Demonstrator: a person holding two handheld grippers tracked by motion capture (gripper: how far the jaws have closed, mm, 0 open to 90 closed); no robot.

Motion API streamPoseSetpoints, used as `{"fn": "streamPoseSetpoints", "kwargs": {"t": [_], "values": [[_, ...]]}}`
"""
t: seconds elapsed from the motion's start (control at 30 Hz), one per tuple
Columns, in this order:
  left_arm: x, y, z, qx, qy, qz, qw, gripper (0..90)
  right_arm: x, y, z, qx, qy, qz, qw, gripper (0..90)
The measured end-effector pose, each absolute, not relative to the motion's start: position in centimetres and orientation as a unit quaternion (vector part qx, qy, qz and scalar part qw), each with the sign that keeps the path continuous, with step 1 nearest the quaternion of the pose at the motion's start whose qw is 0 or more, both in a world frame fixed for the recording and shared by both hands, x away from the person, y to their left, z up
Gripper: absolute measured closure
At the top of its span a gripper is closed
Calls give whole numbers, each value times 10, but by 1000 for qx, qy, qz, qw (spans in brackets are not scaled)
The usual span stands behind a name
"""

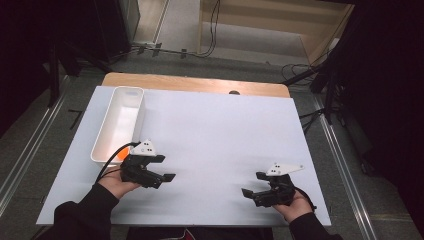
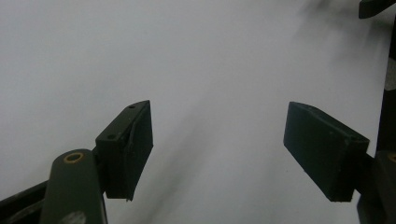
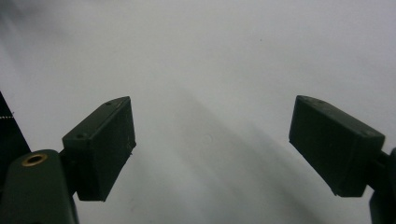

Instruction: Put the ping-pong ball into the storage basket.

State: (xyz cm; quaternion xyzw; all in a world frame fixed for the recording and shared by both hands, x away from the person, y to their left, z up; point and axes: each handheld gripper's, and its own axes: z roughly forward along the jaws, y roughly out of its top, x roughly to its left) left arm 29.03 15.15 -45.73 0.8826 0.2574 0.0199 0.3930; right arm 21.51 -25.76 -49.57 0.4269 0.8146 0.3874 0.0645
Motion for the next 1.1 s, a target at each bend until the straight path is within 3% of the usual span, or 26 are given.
{"fn": "streamPoseSetpoints", "kwargs": {"t": [1.1], "values": [[271, 185, -469, 885, 263, 22, 384, 246, 215, -258, -496, 426, 813, 390, 65, 132]]}}
